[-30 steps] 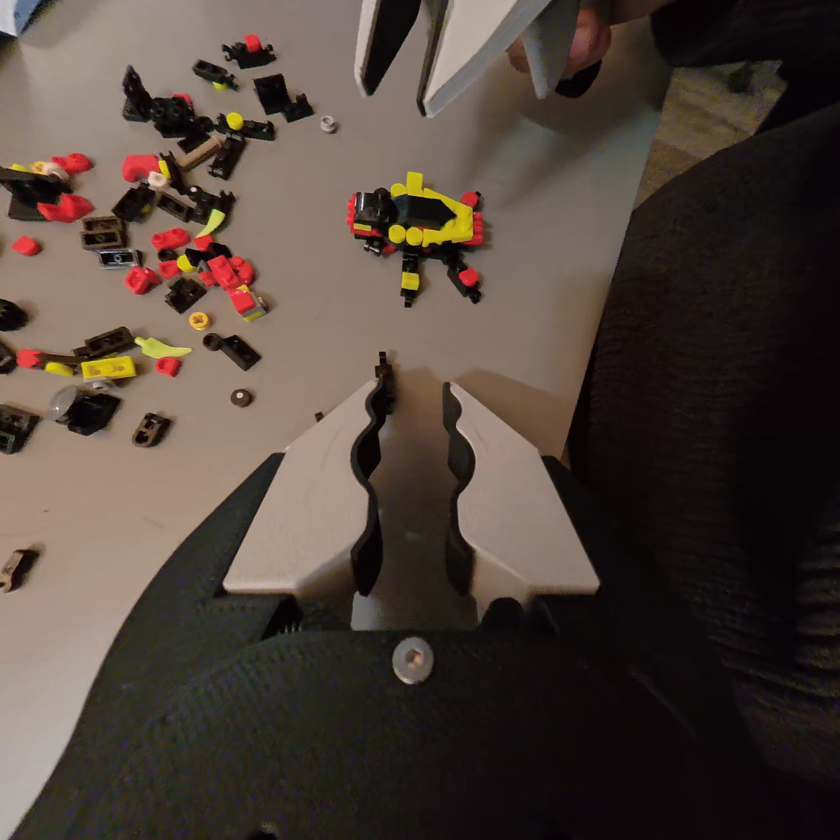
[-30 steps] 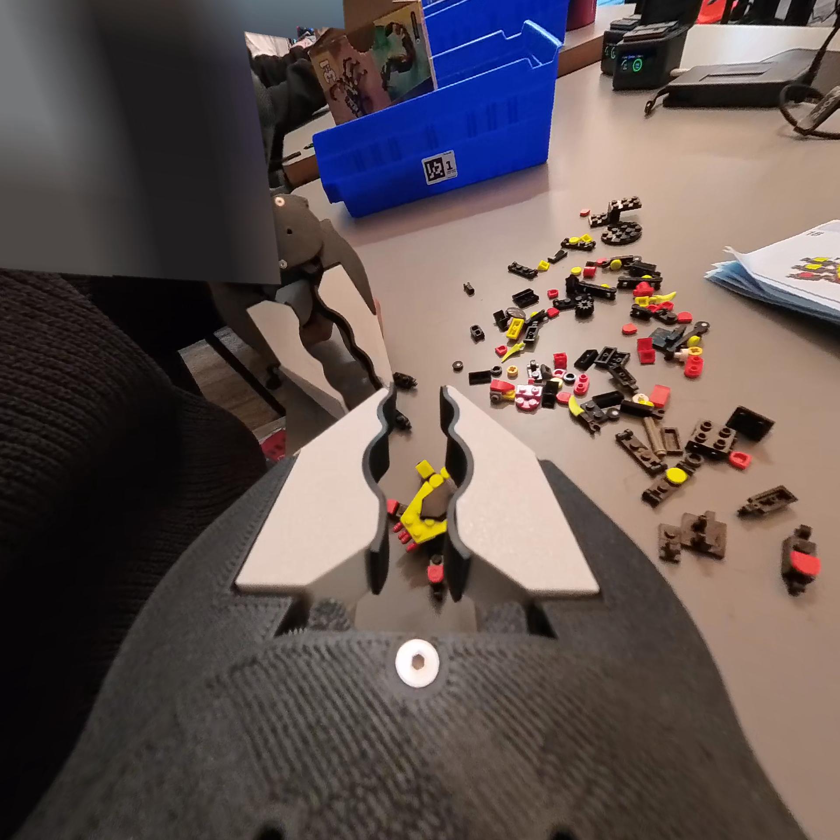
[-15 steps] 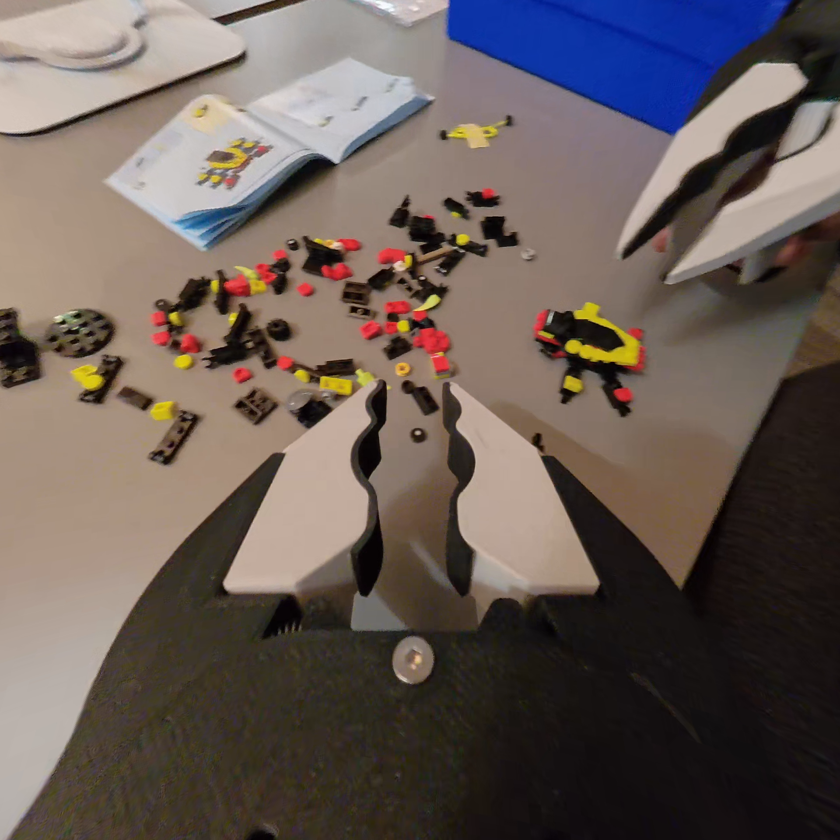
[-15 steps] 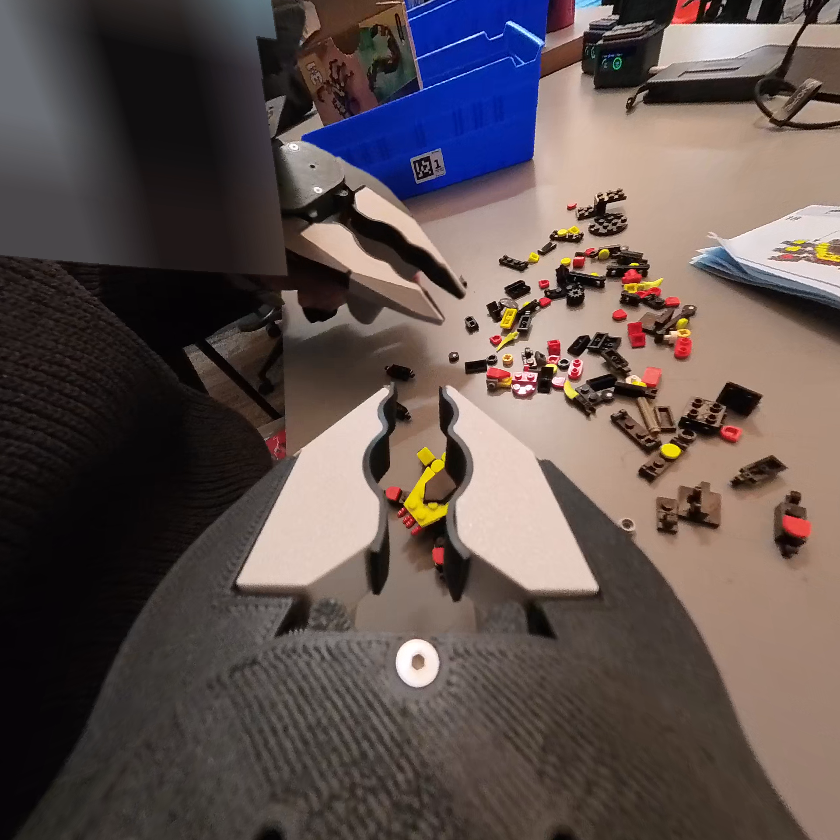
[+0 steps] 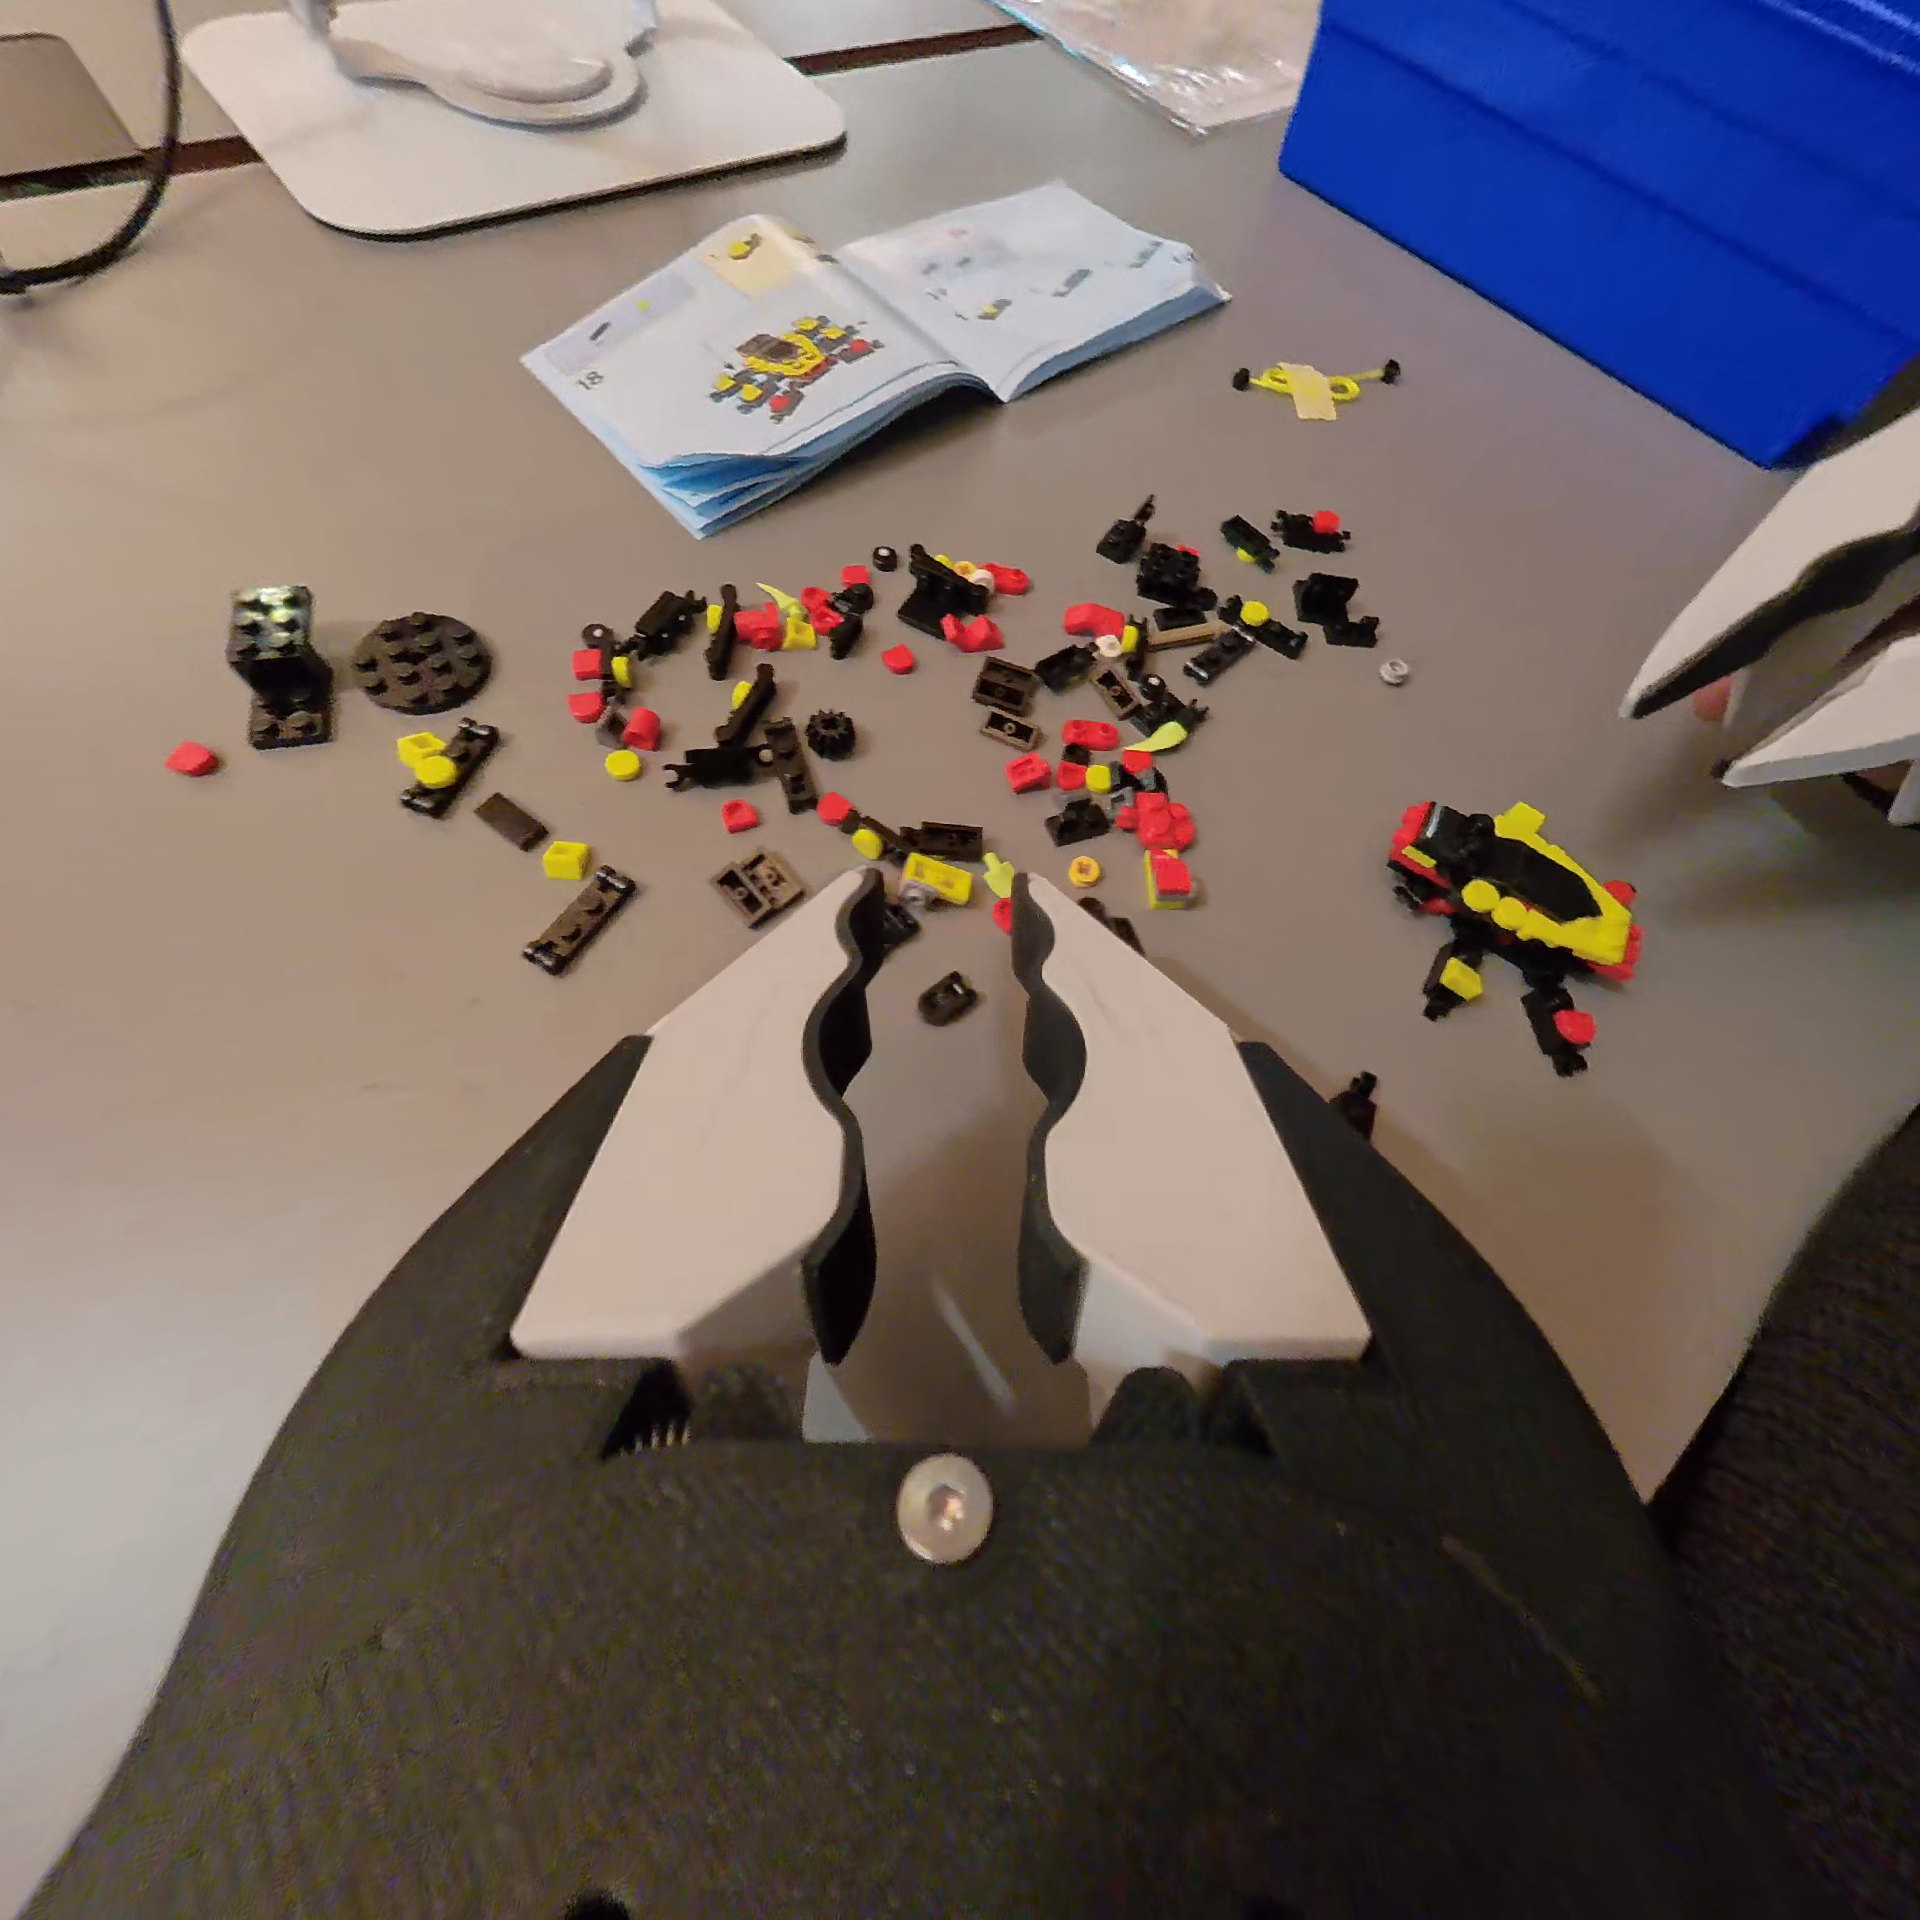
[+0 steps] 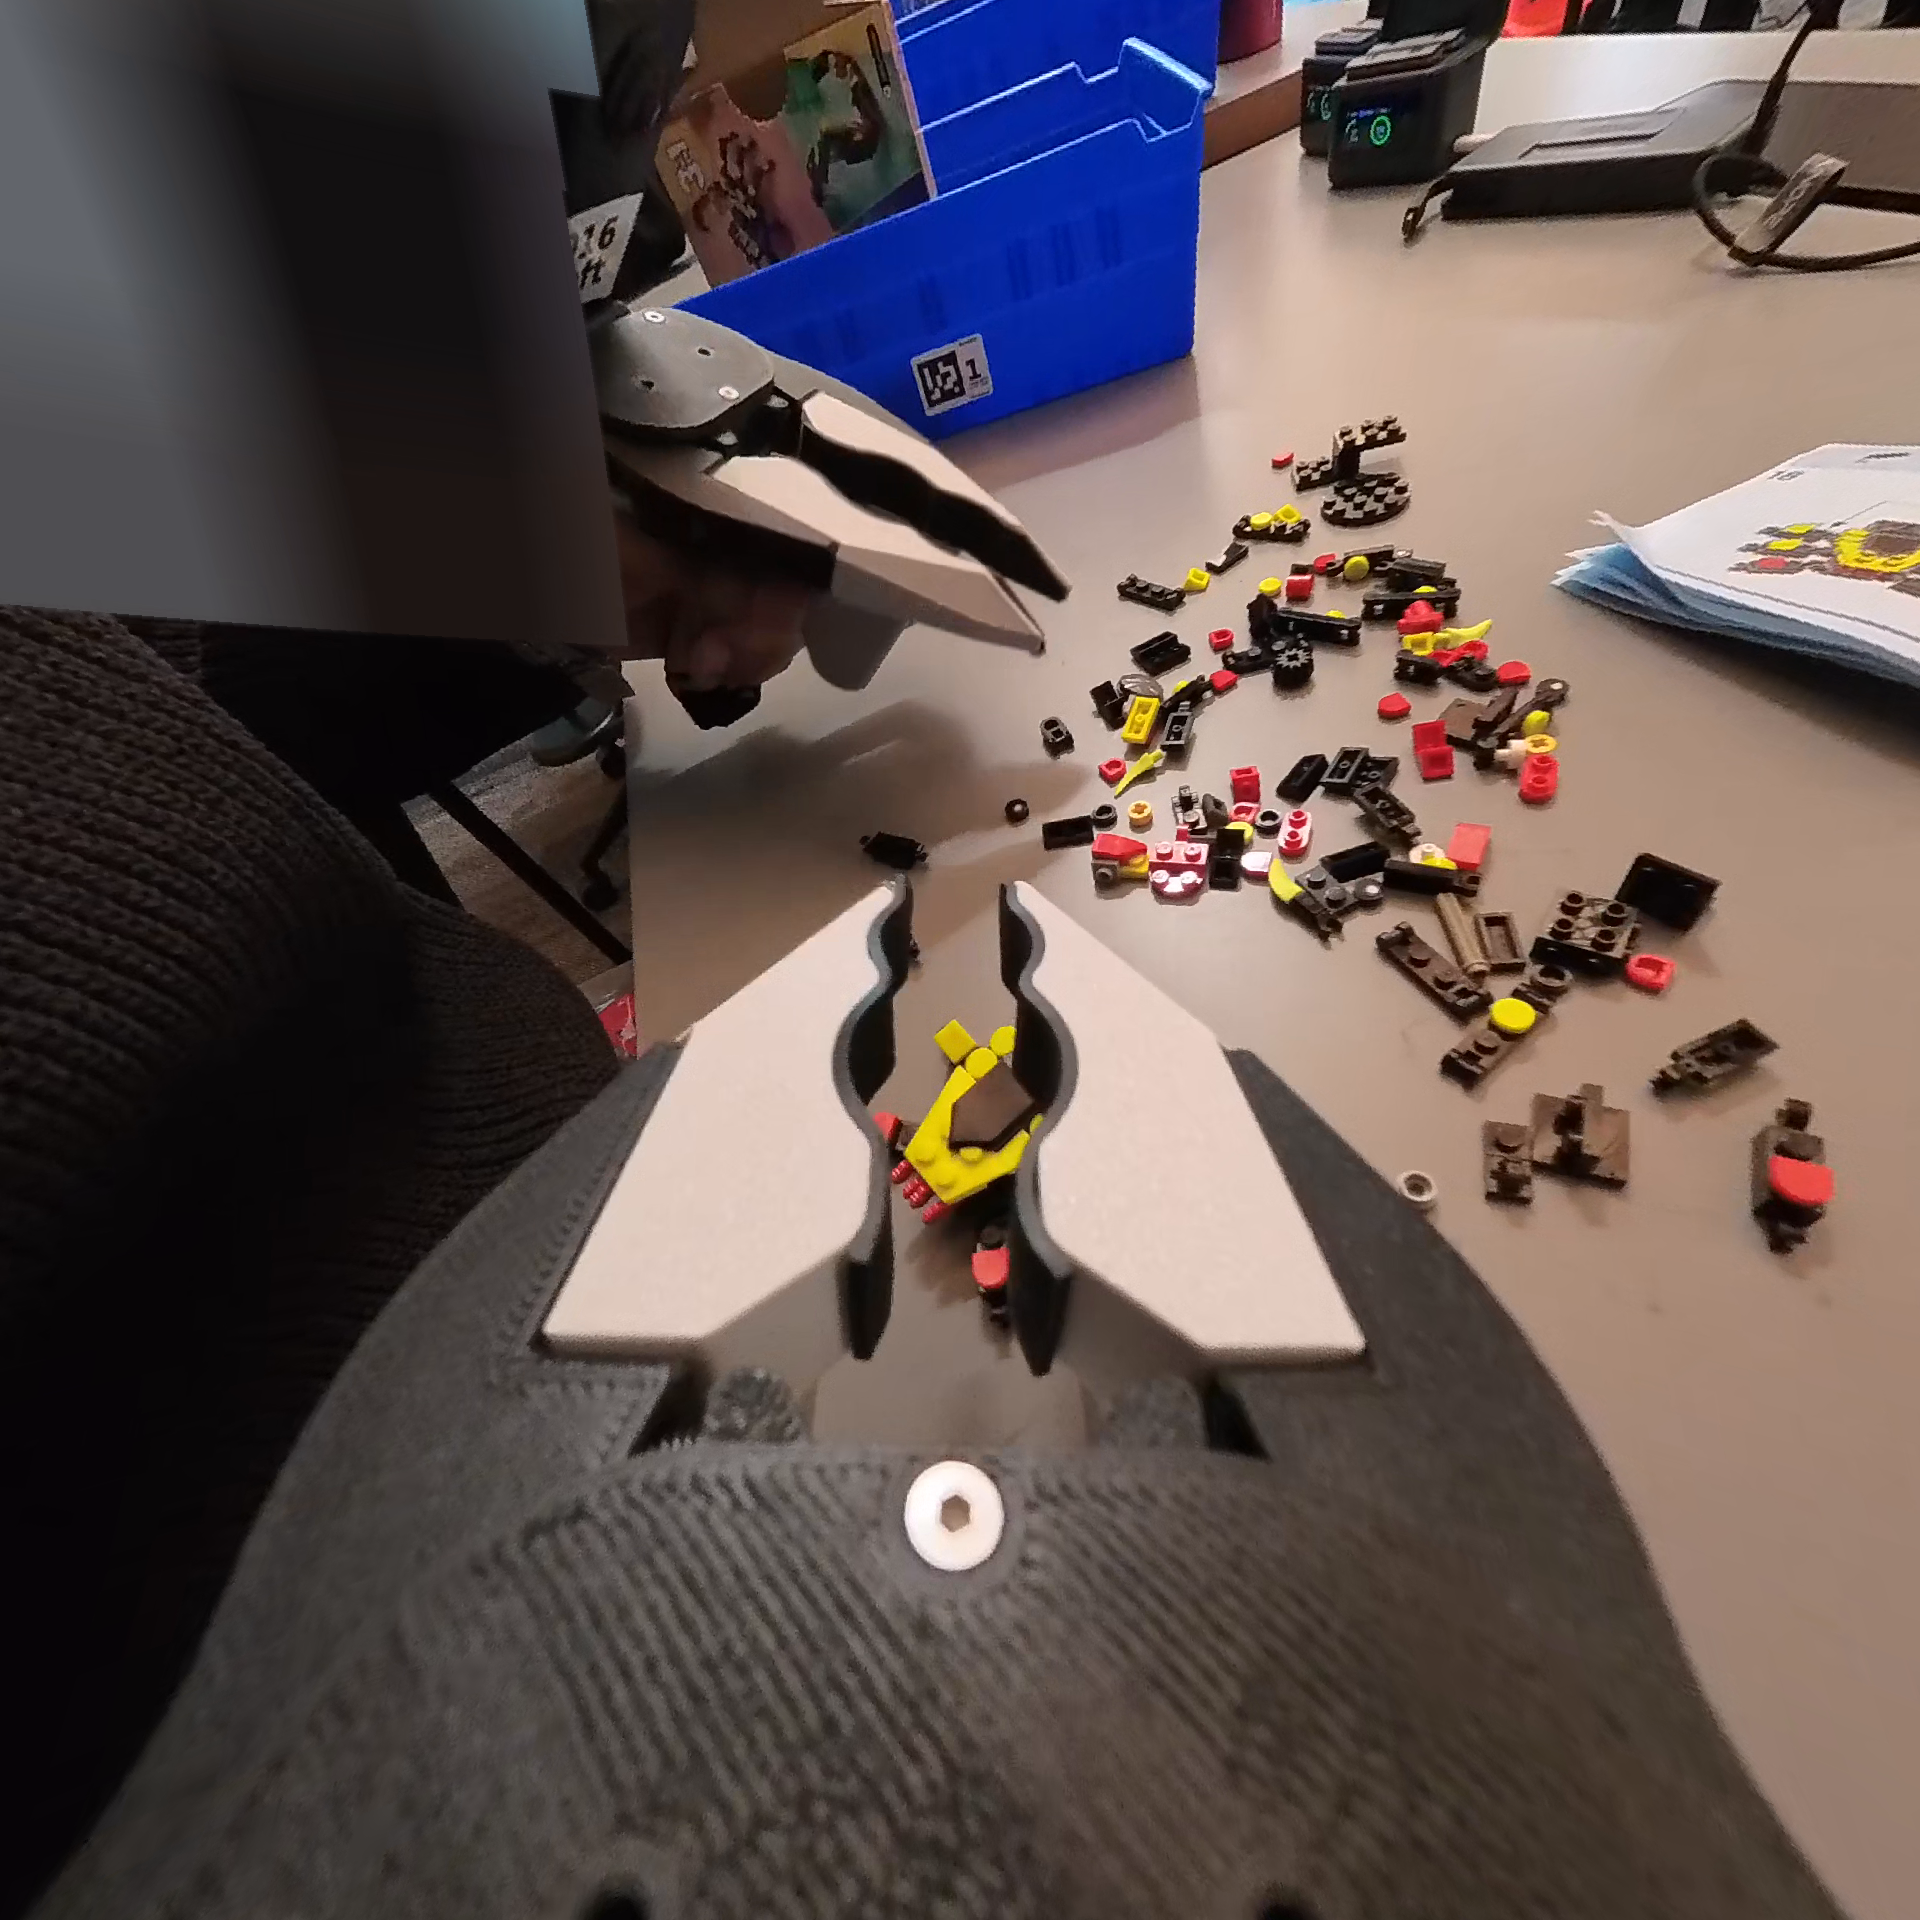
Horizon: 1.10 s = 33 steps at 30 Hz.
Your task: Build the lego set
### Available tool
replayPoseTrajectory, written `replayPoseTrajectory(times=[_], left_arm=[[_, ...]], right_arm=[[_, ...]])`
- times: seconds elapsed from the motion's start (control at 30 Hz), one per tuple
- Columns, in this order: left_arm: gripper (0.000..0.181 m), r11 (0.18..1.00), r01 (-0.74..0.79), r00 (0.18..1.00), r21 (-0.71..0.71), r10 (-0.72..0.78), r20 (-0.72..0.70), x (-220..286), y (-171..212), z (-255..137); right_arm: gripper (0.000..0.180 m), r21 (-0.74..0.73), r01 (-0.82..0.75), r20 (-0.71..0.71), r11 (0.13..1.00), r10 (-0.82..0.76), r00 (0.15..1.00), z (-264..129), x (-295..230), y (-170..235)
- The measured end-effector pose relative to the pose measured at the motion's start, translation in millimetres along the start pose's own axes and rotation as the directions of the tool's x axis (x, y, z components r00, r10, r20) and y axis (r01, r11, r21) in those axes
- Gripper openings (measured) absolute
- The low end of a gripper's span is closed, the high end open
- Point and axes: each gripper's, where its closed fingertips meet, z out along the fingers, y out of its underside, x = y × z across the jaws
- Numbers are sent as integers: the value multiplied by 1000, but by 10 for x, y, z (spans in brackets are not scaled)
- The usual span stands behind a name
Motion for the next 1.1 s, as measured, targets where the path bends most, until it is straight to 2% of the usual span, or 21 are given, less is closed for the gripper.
replayPoseTrajectory(times=[0.23,0.33,0.4,0.43,0.57,0.77,1.1], left_arm=[[21,1000,1,978,15,-4,208,-566,-66,6],[22,1000,-18,968,-18,21,249,-757,-90,97],[13,997,-31,952,-70,51,301,-908,-71,171],[6,995,-33,953,-95,60,298,-936,-56,218],[7,989,13,966,-146,25,259,-955,15,340],[13,989,57,975,-138,-25,223,-939,31,337],[6,979,77,980,-186,-40,197,-913,155,384]], right_arm=[[15,9,-18,-1,1000,18,1000,18,22,-15],[15,14,-34,13,999,34,999,28,9,-23],[14,16,-38,18,999,38,999,28,1,-27],[14,16,-36,16,999,36,999,26,0,-29],[14,20,-29,3,999,29,1000,7,13,-34],[13,28,-48,7,998,47,999,-3,24,-44],[12,54,-76,28,996,74,997,-27,-5,-91]])
